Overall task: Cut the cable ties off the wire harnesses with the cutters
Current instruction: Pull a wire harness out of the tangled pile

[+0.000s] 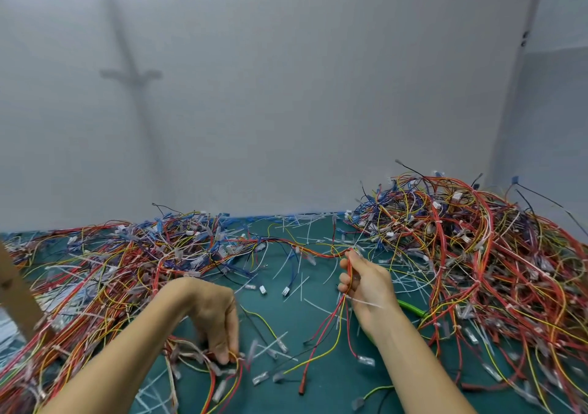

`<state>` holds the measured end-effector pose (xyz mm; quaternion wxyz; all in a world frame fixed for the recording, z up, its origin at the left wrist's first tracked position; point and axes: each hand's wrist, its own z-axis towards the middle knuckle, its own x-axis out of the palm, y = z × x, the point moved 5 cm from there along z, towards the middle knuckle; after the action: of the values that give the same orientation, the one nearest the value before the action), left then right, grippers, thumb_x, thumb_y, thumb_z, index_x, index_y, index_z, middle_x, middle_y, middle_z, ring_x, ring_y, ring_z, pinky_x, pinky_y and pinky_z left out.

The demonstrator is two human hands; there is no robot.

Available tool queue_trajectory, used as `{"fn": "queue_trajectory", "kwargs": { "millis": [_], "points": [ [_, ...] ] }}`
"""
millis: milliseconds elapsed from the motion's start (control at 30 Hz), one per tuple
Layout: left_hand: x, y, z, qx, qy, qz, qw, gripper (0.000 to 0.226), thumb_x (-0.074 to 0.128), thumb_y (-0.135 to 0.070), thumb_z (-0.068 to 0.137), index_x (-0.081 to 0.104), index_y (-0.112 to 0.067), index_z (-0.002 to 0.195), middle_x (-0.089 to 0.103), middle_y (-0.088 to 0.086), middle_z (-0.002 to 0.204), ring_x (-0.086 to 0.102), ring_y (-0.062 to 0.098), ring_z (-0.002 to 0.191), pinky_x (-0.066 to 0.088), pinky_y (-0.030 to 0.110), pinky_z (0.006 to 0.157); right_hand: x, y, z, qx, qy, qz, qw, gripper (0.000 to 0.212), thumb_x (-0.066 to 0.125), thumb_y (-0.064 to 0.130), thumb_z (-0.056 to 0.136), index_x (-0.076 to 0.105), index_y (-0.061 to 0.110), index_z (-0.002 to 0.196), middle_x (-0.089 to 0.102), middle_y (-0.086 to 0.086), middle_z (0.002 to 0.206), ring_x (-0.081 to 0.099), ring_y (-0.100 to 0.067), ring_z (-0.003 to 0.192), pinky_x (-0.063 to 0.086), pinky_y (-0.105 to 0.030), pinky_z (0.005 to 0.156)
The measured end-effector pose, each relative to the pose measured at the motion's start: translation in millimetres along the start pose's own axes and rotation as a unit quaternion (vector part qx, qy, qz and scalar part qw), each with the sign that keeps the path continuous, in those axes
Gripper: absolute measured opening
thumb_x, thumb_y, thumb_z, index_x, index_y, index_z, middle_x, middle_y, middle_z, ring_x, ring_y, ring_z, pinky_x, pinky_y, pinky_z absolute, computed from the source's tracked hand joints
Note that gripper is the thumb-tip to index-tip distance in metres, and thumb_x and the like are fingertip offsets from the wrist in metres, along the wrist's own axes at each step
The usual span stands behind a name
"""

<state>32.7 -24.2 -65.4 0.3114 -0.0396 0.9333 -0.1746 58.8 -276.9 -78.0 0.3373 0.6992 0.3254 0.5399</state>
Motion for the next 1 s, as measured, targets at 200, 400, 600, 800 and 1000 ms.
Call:
{"fn": "queue_trajectory", "kwargs": {
  "millis": [200,400,600,800,1000],
  "points": [
    [-10.9,28.5,-13.2,-0.164,0.023,0.069,0.984,0.008,0.079,-0.012,0.080,0.075,-0.017,0.085,0.072,-0.005,0.092,0.069,0.001,0.066,0.055,0.018,0.074,-0.8,0.6,1.2,0.000,0.002,-0.007,1.000,0.017,0.057,0.016,0.098,0.062,0.008,0.084,0.064,0.002,0.059,0.049,-0.009,0.041,0.043,-0.022,0.039],
    [-25.5,60.1,-29.8,-0.202,-0.024,-0.022,0.979,0.004,0.076,-0.013,0.083,0.076,-0.016,0.086,0.076,-0.002,0.083,0.072,0.009,0.071,0.057,0.024,0.067,1.6,-0.6,-1.7,-0.001,0.006,-0.009,1.000,0.019,0.056,0.015,0.099,0.061,0.007,0.082,0.063,0.001,0.059,0.049,-0.009,0.040,0.043,-0.022,0.037],
    [-41.7,41.0,-19.9,-0.097,-0.150,-0.123,0.976,0.033,0.061,-0.041,0.093,0.069,-0.008,0.094,0.074,0.000,0.078,0.068,0.013,0.063,0.050,0.022,0.055,6.8,1.1,-7.4,-0.007,0.020,-0.027,0.999,0.015,0.057,0.015,0.098,0.061,0.006,0.087,0.061,-0.002,0.065,0.049,-0.008,0.040,0.044,-0.021,0.038],
    [-54.3,-25.9,-5.4,0.055,-0.265,-0.319,0.908,0.070,0.034,-0.064,0.094,0.064,-0.001,0.103,0.075,0.009,0.080,0.070,0.017,0.063,0.046,0.019,0.050,20.5,3.3,-16.8,-0.040,0.107,-0.106,0.988,0.015,0.059,0.017,0.096,0.061,0.009,0.084,0.061,-0.001,0.068,0.050,-0.010,0.045,0.044,-0.024,0.041],
    [-53.0,-87.1,16.2,0.138,-0.254,-0.528,0.798,0.065,0.034,-0.059,0.099,0.066,-0.003,0.107,0.076,0.010,0.096,0.074,0.020,0.084,0.057,0.031,0.072,29.7,5.6,-22.9,-0.095,0.199,-0.193,0.956,0.005,0.066,0.010,0.091,0.068,0.009,0.095,0.066,-0.004,0.071,0.050,-0.014,0.045,0.043,-0.022,0.044]
  ]
}}
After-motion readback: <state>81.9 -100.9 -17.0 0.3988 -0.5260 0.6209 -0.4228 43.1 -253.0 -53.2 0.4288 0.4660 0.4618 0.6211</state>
